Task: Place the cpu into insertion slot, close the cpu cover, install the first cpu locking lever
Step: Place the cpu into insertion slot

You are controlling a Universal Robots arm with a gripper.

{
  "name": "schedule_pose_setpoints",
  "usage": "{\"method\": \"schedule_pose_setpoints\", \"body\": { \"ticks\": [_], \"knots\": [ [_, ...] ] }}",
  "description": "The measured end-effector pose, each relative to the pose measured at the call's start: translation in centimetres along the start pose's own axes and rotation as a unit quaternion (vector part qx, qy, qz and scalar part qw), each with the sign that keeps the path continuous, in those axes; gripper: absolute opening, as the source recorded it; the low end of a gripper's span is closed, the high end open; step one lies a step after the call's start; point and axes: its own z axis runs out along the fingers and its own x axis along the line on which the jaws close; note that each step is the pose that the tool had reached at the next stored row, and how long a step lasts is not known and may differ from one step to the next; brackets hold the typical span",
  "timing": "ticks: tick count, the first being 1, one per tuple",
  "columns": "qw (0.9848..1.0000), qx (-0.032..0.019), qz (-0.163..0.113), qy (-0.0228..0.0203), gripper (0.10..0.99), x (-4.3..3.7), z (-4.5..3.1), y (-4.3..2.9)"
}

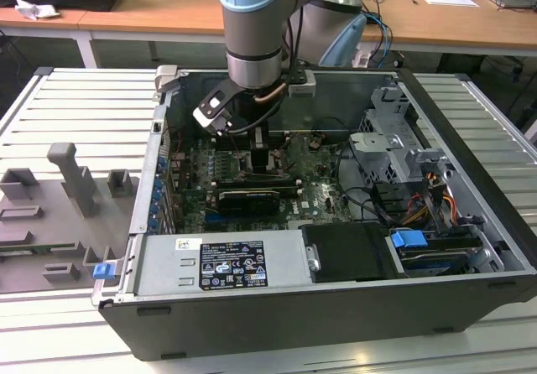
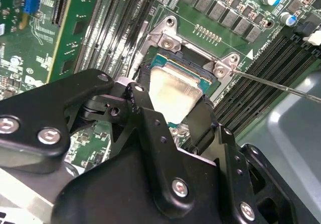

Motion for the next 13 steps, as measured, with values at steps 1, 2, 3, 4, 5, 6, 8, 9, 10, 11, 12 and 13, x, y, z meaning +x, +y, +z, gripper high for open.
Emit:
{"method": "schedule_pose_setpoints", "body": {
  "ticks": [1,2,3,4,5,6,8,9,10,11,12,13],
  "knots": [
    [1.0,0.0002,0.0,-0.0002,0.533,0.06,0.09,-0.01],
    [1.0,0.0003,0.0,-0.0003,0.533,0.11,0.18,-0.01],
    [1.0,0.0009,0.0,-0.0007,0.533,0.22,0.33,-0.01],
    [1.0,0.0012,0.0,-0.0007,0.533,0.3,0.45,-0.01],
    [1.0,0.0015,0.0,-0.0009,0.533,0.34,0.51,0.0],
    [1.0,0.0016,0.0,-0.001,0.533,0.37,0.56,0.01],
    [1.0,0.0021,0.0,-0.0016,0.533,0.45,0.66,0.08],
    [1.0,0.0023,0.0,-0.0021,0.533,0.47,0.7,0.1],
    [1.0,0.0024,0.0,-0.0026,0.533,0.49,0.73,0.11],
    [1.0,0.0025,0.0,-0.0027,0.533,0.49,0.73,0.11],
    [1.0,0.0025,0.0,-0.0028,0.533,0.49,0.73,0.11],
    [1.0,0.0024,0.0,-0.0027,0.533,0.49,0.74,0.11]
  ]
}}
